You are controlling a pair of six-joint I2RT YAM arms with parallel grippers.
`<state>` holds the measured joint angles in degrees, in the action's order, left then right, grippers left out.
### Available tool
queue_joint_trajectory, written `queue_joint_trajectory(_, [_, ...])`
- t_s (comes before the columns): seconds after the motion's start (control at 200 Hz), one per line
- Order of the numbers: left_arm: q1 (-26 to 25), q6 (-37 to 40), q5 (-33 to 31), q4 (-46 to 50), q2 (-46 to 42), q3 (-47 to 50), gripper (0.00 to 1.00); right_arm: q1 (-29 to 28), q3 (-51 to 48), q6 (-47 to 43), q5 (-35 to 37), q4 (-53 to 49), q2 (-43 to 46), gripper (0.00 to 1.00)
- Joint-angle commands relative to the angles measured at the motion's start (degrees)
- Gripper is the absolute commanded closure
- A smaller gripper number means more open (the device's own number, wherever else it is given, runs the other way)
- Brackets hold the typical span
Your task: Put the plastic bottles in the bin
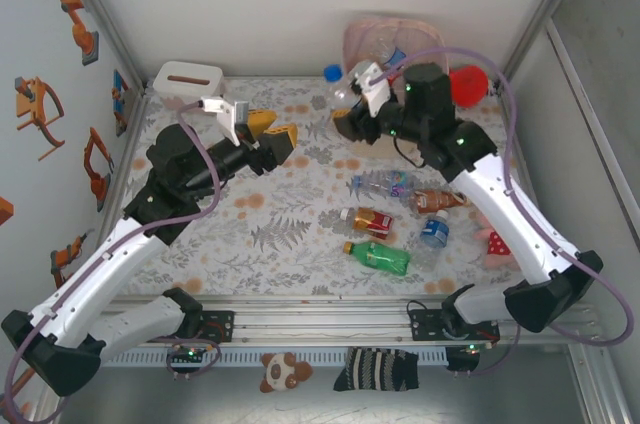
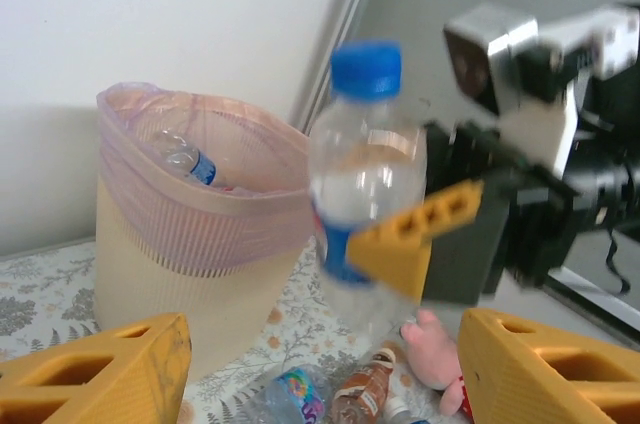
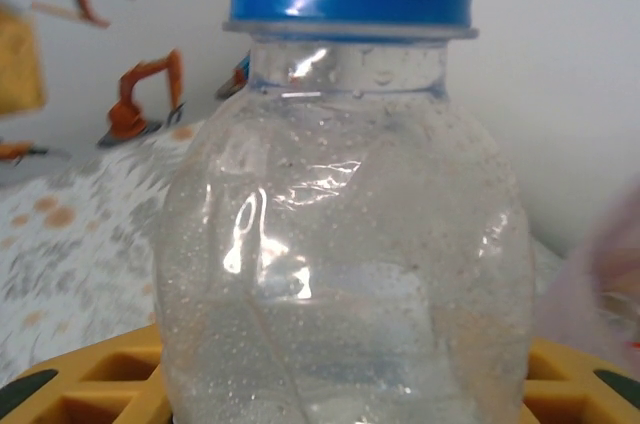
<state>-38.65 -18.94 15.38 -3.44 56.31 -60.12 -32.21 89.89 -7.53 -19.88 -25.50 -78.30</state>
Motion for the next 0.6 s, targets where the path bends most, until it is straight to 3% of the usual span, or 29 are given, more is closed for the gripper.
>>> queue_joint_trajectory(0.0, [-0.19,1.37,-0.91,-0.69,-1.29,0.87,0.3,3.03,6.34,6.33,4.02,-1.42,-3.13,0.5])
queue_joint_trajectory(0.255, [-0.18,1.72,-2.18,0.5,-2.58,1.8,0.3,10.91,26.39,18.93,12.1,-14.4,-16.43,0.52])
queue_joint_trajectory(0.591, [-0.11,1.88,-4.39,2.15,-5.71,4.36,0.3,15.76,46.79,23.28,15.01,-28.18,-33.19,0.52])
